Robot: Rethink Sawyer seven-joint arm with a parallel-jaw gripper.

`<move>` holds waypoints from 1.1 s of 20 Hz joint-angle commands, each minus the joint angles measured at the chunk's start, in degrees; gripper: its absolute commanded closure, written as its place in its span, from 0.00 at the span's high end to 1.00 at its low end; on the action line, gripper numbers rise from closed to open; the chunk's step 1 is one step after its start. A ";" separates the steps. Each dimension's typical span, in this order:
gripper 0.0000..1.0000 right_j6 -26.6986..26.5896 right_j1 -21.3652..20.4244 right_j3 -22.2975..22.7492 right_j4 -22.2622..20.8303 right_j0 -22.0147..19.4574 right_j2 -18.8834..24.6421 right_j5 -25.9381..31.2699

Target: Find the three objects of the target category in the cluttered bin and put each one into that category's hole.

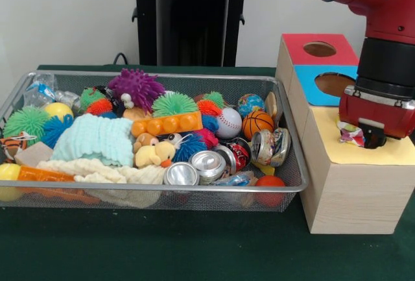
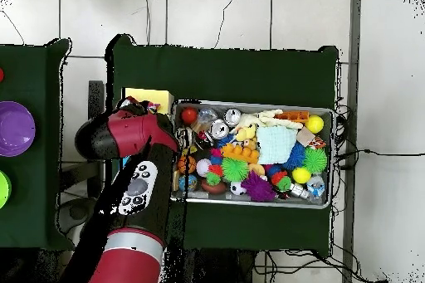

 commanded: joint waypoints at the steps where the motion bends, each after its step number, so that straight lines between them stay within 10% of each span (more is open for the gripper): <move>1: 0.00 5.38 10.23 2.07 -0.72 -2.68 5.37 -9.07; 22: 0.00 1.04 -0.83 10.49 -1.28 -4.67 8.58 2.18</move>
